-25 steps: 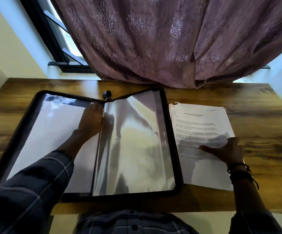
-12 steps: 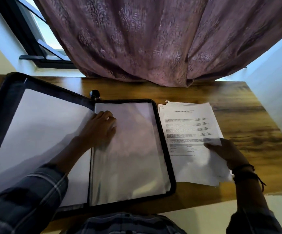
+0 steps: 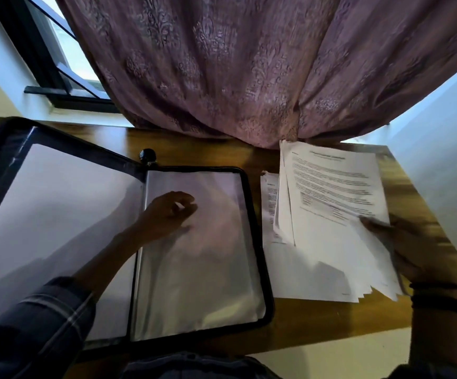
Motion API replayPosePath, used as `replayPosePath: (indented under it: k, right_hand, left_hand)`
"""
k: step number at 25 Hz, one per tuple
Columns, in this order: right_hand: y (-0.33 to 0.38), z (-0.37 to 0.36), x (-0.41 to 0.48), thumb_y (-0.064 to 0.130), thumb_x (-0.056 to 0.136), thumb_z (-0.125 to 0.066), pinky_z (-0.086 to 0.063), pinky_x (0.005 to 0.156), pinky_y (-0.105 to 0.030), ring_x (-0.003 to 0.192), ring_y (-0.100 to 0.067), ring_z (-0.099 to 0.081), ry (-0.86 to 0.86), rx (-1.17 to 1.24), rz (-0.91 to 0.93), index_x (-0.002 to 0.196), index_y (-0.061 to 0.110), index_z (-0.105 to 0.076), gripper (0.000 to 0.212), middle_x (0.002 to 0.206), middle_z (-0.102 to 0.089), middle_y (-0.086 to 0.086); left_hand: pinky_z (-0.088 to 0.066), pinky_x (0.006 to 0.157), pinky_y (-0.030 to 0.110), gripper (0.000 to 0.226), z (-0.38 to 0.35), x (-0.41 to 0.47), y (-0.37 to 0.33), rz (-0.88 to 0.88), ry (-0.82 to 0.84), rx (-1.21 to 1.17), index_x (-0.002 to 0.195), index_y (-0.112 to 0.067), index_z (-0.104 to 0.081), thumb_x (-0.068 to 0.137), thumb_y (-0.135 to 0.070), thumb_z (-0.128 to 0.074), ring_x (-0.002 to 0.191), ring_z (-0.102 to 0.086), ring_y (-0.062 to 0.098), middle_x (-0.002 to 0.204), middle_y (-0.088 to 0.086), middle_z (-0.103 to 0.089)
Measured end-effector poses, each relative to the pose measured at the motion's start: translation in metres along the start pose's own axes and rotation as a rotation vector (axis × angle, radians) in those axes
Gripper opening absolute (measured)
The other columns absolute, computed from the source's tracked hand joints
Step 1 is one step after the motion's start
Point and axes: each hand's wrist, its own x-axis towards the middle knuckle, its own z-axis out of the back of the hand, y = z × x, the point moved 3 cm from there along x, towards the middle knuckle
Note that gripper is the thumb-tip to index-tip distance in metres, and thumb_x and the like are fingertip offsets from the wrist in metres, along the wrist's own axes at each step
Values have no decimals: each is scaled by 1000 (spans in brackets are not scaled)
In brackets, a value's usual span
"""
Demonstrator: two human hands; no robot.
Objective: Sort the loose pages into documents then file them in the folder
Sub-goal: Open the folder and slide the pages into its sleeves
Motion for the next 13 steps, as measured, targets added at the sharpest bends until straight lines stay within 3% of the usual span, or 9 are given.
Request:
replayPosePath:
  k: [3,5,7,10,13]
  right_hand:
    - [-28,-57,3,14,91,-64,-55,91,-51,103,-35,-68,94,23,-35,118,10,-67,27,117,-70,-15]
    - [-46,-97,4,16,91,-64,-54,93,-47,107,-33,-67,163,0,-4,120,14,-67,29,117,-70,-9]
    - [-57,-135,1,12,92,-62,-58,85,-39,107,-33,-67,230,53,-31,122,11,-65,30,116,-71,-10]
    - [-63,-173,-2,16,92,-62,-57,88,-43,107,-30,-68,275,161,-139,123,11,-64,32,118,-70,-10]
    - [-62,-190,-2,17,91,-63,-54,93,-45,109,-29,-67,329,231,-228,127,15,-62,36,120,-69,-8]
  left_hand:
    - [-60,68,40,70,-11,-7,-15,318,159,-673,112,-11,-65,78,-72,-58,87,-72,26,105,14,-72]
    - [-58,68,38,73,-14,-12,-20,512,236,-842,115,-15,-65,79,-75,-45,90,-71,32,107,13,-73]
    - [-58,75,39,61,-17,-16,-19,544,231,-776,113,-14,-68,83,-65,-51,89,-72,30,105,12,-74]
    - [-56,91,47,22,-21,-22,-5,457,102,-607,110,-11,-69,92,-23,-65,96,-72,28,111,13,-73]
    - [-54,95,47,25,-22,-28,3,345,93,-551,122,-11,-62,98,-12,-55,108,-68,26,122,8,-68]
